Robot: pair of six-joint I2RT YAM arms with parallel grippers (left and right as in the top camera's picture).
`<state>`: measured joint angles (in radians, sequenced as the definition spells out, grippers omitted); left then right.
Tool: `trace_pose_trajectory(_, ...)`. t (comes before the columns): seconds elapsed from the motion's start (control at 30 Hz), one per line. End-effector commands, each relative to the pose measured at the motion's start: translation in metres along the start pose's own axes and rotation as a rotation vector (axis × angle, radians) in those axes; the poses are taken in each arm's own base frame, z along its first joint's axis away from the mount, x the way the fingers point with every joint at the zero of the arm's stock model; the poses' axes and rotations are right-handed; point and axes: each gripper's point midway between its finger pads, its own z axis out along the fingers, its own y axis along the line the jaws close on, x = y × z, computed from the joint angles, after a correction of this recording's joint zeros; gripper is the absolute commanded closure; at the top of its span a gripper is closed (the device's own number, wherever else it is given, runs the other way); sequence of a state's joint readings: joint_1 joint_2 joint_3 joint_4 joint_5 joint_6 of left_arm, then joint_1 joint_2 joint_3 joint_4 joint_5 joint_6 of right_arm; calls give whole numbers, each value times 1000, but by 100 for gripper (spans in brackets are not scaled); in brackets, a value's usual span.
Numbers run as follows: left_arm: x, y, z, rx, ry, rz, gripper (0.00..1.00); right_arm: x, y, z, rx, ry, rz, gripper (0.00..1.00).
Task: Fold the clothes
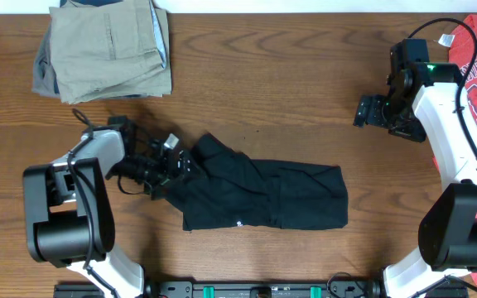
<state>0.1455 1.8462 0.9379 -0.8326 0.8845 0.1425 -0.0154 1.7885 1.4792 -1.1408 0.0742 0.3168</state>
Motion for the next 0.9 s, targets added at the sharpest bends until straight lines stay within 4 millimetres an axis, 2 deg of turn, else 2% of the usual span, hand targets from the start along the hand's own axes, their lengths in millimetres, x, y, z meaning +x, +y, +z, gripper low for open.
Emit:
trace_pose_trajectory(0.0, -3, 20, -6, -17, -18, -32, 2, -4, -1, -8, -7, -26, -9, 1)
trace_pose_trajectory(0.17, -5, 24, -12, -10, -37, -52, 2, -4, -1, -8, -7, -26, -9, 1)
trace_pose_trajectory(0.57, 13, 4, 16, -35, 74, 30, 2, -4, -1, -8, -7, -26, -9, 1)
trace_pose_trajectory(0.87, 13, 3, 19, -38, 78, 47, 2, -4, -1, -8, -7, -26, -9, 1)
